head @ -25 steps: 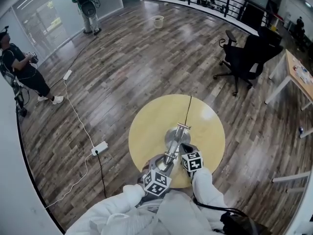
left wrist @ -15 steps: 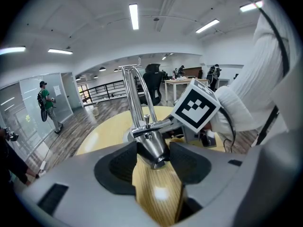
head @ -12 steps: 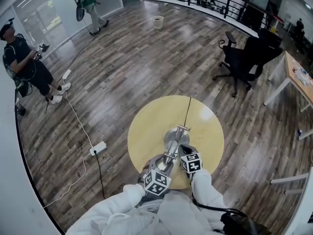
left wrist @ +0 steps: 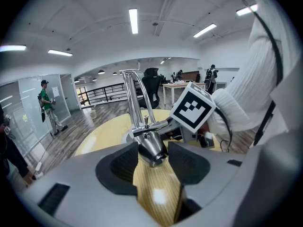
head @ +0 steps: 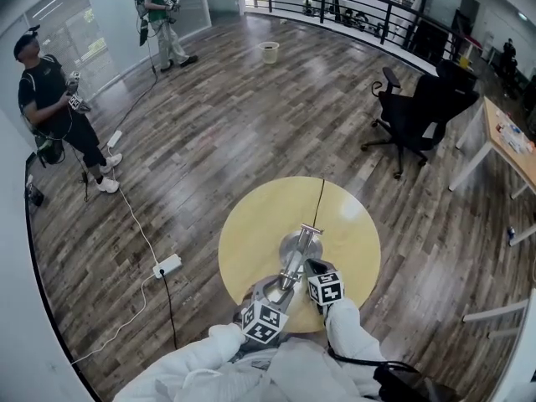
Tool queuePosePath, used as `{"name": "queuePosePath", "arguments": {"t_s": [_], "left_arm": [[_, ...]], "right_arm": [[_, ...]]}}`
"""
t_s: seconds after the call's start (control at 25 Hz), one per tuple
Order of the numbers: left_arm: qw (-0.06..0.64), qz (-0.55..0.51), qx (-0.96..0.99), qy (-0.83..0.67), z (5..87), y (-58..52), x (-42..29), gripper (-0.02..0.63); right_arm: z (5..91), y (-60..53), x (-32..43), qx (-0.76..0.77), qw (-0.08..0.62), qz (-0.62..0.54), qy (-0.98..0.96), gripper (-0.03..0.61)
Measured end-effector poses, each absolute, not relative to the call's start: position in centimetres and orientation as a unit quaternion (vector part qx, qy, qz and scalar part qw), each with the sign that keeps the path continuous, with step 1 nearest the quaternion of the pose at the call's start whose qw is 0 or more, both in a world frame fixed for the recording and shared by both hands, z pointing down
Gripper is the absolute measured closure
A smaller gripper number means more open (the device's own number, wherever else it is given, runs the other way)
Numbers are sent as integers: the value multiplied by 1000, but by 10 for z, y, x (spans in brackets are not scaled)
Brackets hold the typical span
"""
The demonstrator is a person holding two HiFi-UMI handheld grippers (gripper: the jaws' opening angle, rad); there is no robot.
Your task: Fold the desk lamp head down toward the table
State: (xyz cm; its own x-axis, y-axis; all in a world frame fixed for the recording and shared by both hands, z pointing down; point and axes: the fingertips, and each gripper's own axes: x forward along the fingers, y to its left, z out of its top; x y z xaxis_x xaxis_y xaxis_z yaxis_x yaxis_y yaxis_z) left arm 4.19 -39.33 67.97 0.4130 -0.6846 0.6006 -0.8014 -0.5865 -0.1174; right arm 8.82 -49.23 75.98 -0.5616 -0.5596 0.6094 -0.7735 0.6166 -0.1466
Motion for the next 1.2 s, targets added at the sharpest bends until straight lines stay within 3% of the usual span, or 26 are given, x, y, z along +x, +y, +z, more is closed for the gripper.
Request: {"name": "queuePosePath", "arguments": {"t_s": [0.28,0.4,0.48,1.2], "left_arm": [[153,214,831,-490,643,-385,7,464],[162,158,826,-516,620,-386,-7,515],[161,140,814,-540,617,-389,-18,611],[204,142,813,-527,634,-359,7,613]], "right_arm": [[737,-467,113,413,219,214,-858,566],[715,-457,126,445,191,205,-850,566],[697,-450,132,470,165,201,-843,566],[661,-400,142,516,107,224,-820,566]]}}
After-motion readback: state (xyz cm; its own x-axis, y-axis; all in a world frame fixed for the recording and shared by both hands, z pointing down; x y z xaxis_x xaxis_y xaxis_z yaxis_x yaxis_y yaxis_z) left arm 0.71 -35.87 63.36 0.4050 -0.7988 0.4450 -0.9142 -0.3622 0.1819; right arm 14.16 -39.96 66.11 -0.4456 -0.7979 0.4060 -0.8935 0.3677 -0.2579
